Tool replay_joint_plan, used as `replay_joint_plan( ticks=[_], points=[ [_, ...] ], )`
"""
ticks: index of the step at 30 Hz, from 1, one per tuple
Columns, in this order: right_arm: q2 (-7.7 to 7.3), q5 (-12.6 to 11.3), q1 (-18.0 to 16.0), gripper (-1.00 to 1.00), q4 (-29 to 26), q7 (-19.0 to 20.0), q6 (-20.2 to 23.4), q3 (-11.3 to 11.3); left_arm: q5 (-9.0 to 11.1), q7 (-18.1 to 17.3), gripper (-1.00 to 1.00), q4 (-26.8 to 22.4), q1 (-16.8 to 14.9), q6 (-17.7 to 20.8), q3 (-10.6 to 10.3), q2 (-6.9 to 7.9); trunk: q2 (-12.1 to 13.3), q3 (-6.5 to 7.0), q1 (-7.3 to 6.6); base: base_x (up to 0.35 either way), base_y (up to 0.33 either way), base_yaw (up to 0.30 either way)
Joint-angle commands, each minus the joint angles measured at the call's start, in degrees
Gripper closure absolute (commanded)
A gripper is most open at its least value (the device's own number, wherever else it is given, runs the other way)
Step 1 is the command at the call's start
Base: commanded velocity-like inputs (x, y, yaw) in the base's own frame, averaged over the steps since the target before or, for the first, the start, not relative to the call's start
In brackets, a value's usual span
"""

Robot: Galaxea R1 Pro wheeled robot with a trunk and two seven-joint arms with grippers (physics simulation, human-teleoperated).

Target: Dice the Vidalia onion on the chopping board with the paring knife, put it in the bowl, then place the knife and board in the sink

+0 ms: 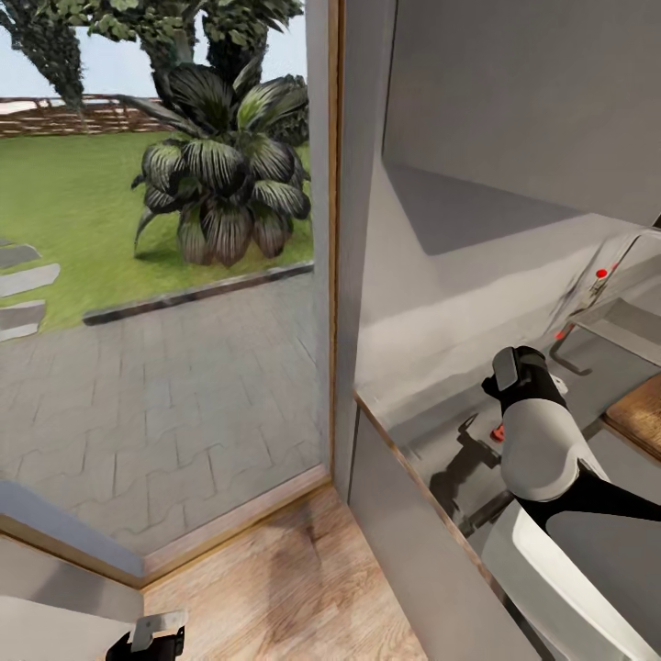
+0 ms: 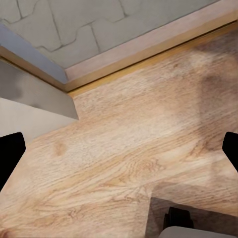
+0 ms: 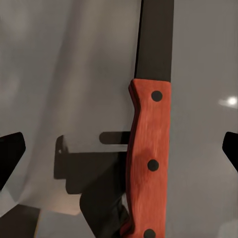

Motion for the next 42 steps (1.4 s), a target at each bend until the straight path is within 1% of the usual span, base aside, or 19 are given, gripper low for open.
replay_joint_plan(
  ticks=[1, 42],
  points=[
    [0.07, 0.59, -0.09, -1.0, -0.11, 0.21, 0.39, -0.32, 0.2, 0.15, -1.0, 0.19, -0.07, -0.29, -0.49, -0.03, -0.12, -0.16, 0.03, 0.0, 0.0, 0.0],
    [0.08, 0.59, -0.09, -1.0, -0.08, 0.22, 0.41, -0.38, 0.2, 0.18, -1.0, 0.18, -0.09, -0.29, -0.49, -0.03, -0.12, -2.78, 0.03, 0.0, 0.0, 0.0]
  ],
)
